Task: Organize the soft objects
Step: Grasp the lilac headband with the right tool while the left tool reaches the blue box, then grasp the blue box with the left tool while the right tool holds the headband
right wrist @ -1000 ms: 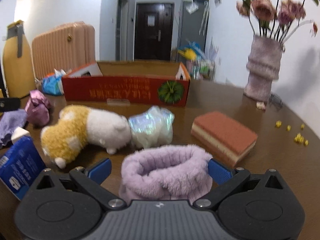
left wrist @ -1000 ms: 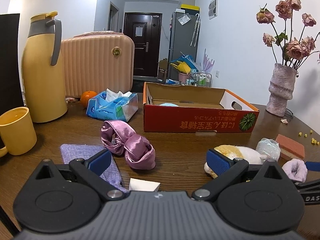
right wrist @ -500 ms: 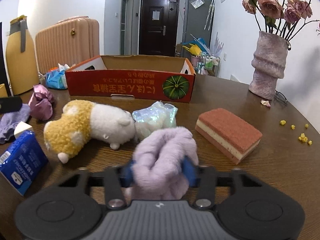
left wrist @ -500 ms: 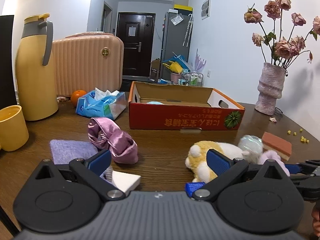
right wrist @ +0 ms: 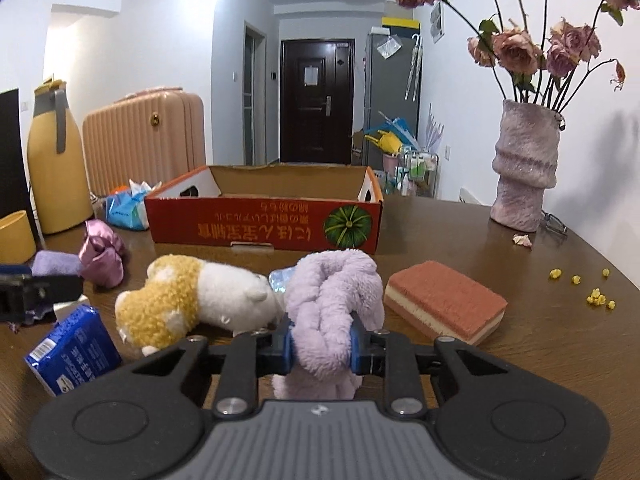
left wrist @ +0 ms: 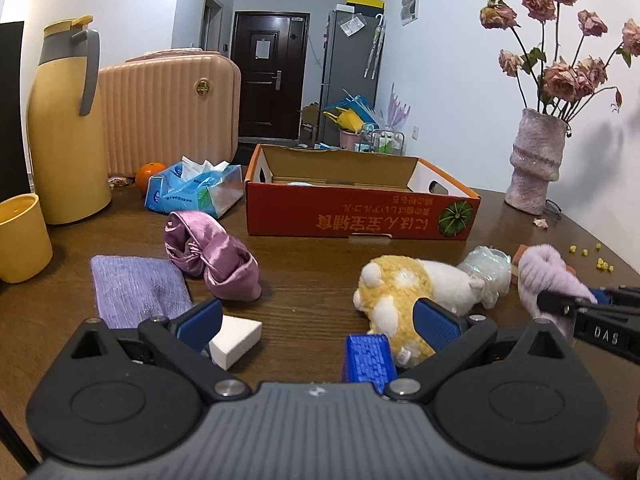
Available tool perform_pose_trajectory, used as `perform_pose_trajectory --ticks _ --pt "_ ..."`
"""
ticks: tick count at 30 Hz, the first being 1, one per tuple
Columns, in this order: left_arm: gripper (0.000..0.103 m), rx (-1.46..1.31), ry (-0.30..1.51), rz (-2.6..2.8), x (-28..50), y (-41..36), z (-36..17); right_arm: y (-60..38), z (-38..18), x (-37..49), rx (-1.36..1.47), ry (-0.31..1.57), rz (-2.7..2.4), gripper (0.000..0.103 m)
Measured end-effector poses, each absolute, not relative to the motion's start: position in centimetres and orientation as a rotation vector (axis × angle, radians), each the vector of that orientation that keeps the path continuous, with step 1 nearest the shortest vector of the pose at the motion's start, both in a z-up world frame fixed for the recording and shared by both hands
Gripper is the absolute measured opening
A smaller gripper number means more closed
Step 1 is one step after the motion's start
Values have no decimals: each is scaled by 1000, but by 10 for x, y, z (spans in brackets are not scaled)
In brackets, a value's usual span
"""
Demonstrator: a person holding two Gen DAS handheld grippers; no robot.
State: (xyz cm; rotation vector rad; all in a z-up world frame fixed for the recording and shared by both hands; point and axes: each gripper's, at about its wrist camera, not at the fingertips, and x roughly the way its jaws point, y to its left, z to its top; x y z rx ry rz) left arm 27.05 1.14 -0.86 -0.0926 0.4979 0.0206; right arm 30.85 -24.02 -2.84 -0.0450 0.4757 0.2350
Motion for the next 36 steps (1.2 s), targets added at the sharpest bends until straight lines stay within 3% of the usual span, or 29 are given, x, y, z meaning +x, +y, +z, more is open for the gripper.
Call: perform_pose_trajectory --ticks 24,26,31,34,36 --pt "101 20 639 -18 262 -28 -38 -247 -28 292 -33 450 252 25" --pt "97 17 648 -11 264 -27 -39 -247 -28 292 -34 451 252 25" --pt "71 5 676 -9 268 -24 -42 -247 -29 293 -37 457 250 25" --pt "39 -2 696 -20 270 -23 -44 -246 -29 294 -40 462 248 25" --pt "27 -11 708 -37 272 -22 -46 -246 -30 294 -40 464 246 25"
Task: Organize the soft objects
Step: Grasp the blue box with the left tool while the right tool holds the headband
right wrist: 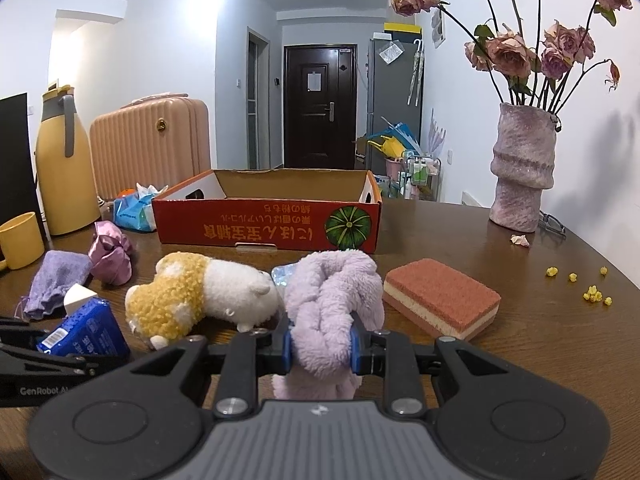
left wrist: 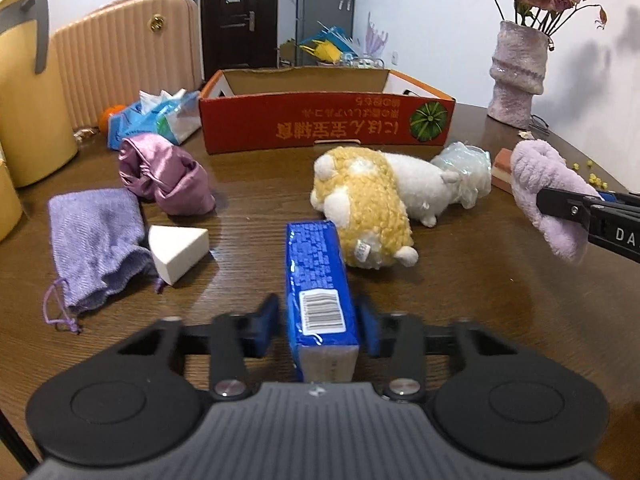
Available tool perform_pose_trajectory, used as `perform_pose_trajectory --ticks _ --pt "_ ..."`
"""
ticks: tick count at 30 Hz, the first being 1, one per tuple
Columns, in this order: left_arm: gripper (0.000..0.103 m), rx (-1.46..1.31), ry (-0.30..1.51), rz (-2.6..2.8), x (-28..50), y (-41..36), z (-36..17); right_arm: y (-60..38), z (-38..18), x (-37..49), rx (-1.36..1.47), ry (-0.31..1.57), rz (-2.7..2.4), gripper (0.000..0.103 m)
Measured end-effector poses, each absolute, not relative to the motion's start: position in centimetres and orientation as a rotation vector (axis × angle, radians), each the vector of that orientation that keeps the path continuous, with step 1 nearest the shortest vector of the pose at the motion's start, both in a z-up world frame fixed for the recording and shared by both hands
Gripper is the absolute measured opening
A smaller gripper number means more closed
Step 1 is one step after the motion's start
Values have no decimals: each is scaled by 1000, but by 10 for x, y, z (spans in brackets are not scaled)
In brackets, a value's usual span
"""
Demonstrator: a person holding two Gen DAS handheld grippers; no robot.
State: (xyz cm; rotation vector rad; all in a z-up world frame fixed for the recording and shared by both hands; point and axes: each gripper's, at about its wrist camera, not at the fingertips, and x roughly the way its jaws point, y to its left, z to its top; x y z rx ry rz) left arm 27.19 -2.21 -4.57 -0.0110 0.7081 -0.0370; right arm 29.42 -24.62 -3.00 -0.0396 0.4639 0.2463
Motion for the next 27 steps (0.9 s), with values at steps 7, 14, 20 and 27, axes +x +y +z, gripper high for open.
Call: perform_pose_trajectory --ticks 7,14,20,27 --pt "25 -24 704 -48 272 -21 -46 -247 -31 296 -36 468 242 25" --pt "25 -43 682 -38 269 -16 -42 -247 -32 296 -33 468 241 25" --pt "25 -81 629 -34 263 -7 -32 -247 -32 297 -20 451 243 25" --pt "25 -95 585 -40 260 -4 -24 -241 -29 292 -30 386 264 25"
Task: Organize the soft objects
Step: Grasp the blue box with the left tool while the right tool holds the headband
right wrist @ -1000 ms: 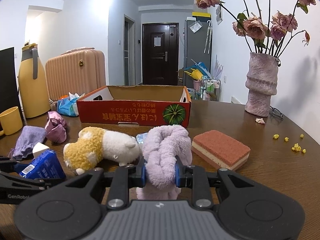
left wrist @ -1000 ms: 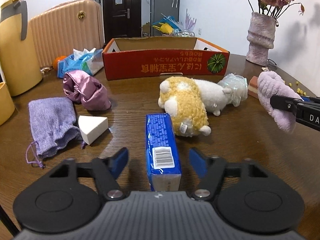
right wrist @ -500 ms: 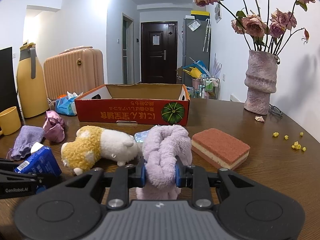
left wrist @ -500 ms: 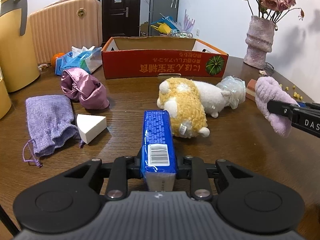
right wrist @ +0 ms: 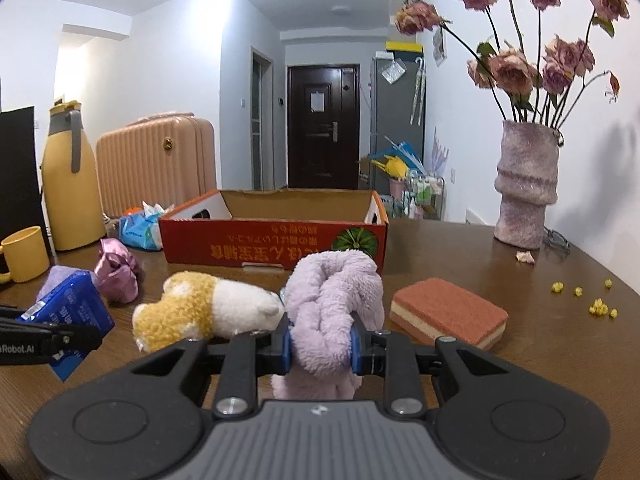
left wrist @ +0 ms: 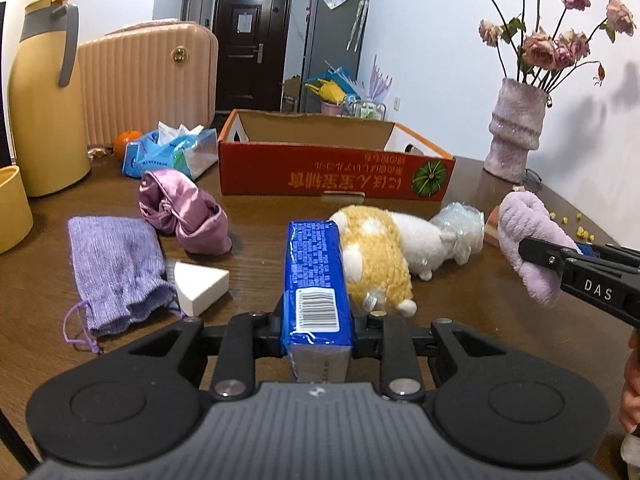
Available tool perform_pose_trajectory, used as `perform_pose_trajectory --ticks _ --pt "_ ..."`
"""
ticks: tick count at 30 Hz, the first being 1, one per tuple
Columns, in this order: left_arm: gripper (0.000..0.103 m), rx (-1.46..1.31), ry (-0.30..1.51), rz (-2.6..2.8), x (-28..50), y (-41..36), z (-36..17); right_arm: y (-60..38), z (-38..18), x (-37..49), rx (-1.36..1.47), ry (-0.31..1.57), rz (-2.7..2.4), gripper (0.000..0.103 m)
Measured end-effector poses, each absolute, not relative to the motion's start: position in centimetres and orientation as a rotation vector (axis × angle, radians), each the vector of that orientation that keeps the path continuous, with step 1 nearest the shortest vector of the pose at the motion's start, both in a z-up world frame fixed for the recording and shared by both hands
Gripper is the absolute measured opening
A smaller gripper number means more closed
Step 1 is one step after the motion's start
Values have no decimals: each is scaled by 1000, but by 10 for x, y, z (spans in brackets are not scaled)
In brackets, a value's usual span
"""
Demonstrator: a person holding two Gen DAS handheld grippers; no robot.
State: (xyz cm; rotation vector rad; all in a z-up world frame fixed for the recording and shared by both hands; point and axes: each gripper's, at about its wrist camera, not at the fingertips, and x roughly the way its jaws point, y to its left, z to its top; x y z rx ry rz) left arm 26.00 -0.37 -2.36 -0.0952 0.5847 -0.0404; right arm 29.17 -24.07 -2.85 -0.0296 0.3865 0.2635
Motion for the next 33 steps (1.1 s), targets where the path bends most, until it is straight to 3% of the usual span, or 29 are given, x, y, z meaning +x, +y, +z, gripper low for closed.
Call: perform_pose_trajectory --ticks 33 --pt "25 -121 431 27 307 17 21 -195 3 330 -1 240 272 25"
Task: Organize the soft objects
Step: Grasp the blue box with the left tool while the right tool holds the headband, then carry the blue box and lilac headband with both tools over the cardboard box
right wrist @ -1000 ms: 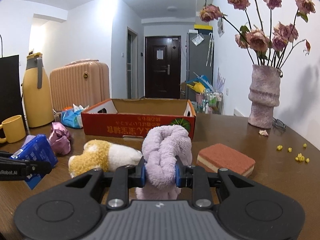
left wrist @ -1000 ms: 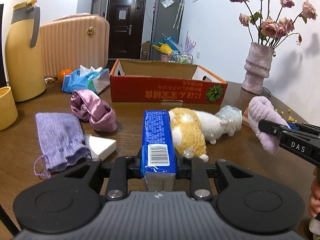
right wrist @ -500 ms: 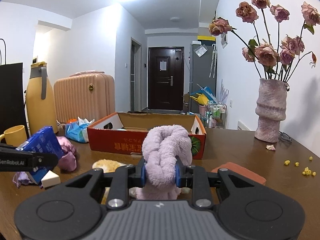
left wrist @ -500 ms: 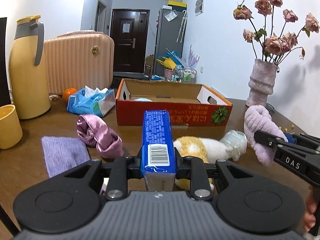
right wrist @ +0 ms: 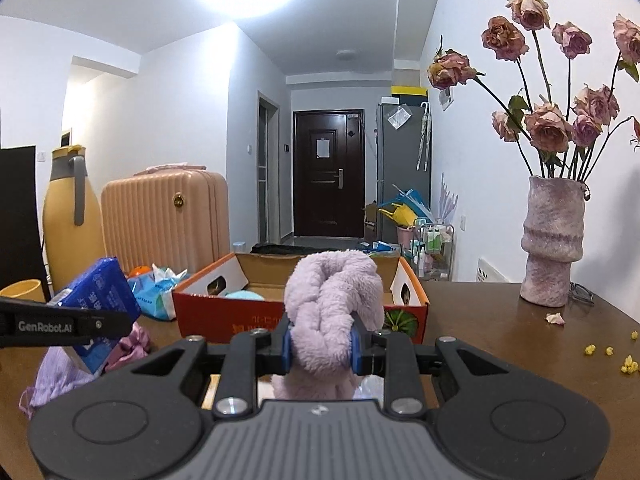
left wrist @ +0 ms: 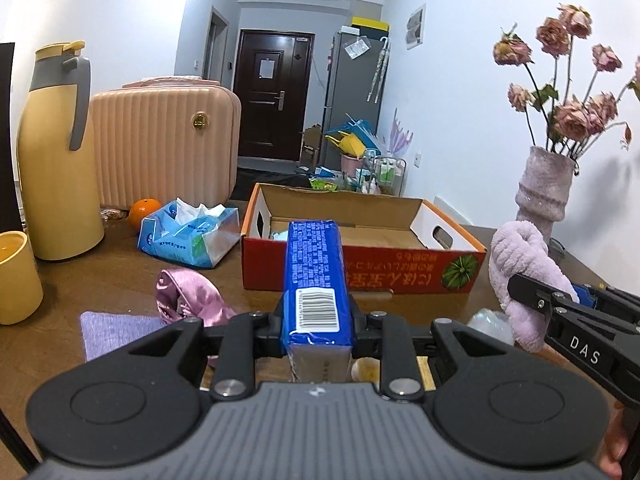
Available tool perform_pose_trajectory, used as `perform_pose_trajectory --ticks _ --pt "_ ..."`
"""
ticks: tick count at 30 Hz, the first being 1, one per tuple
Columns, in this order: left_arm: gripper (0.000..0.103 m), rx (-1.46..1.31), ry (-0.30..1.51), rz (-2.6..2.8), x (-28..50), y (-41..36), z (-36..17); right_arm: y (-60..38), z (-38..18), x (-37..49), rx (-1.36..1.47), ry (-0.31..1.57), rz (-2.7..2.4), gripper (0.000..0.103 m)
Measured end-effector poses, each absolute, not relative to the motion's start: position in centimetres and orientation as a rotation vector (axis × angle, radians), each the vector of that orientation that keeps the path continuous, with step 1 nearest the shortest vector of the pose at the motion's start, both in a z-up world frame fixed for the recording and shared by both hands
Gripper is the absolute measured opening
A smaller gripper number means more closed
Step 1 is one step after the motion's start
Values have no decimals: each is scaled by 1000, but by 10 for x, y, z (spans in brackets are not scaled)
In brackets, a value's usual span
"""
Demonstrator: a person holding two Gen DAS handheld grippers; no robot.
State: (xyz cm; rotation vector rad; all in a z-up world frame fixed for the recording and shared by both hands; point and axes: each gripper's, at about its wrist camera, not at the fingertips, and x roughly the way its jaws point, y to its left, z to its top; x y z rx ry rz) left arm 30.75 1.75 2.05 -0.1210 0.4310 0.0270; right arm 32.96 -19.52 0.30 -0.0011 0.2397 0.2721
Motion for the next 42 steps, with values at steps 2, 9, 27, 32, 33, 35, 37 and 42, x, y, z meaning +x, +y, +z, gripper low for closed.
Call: perform_pose_trajectory --ticks 2,9,27,32,33,35,37,42 --pt "25 -134 429 31 313 20 22 -194 4 335 1 235 268 25" --pt "25 -163 409 50 335 25 30 -188 10 355 3 211 249 25" --pt "25 -221 354 135 402 38 50 -173 31 418 16 150 220 25" --pt "25 -240 339 150 420 42 55 -170 35 436 20 155 214 25" --pt "25 -241 337 154 424 43 55 -170 35 440 20 157 212 25" --pt "25 -244 337 157 431 44 55 -168 36 448 21 164 207 25" --pt "25 -244 340 160 438 44 54 -167 36 456 27 174 205 25" --pt "25 -239 339 167 454 42 54 -162 34 477 26 199 202 25"
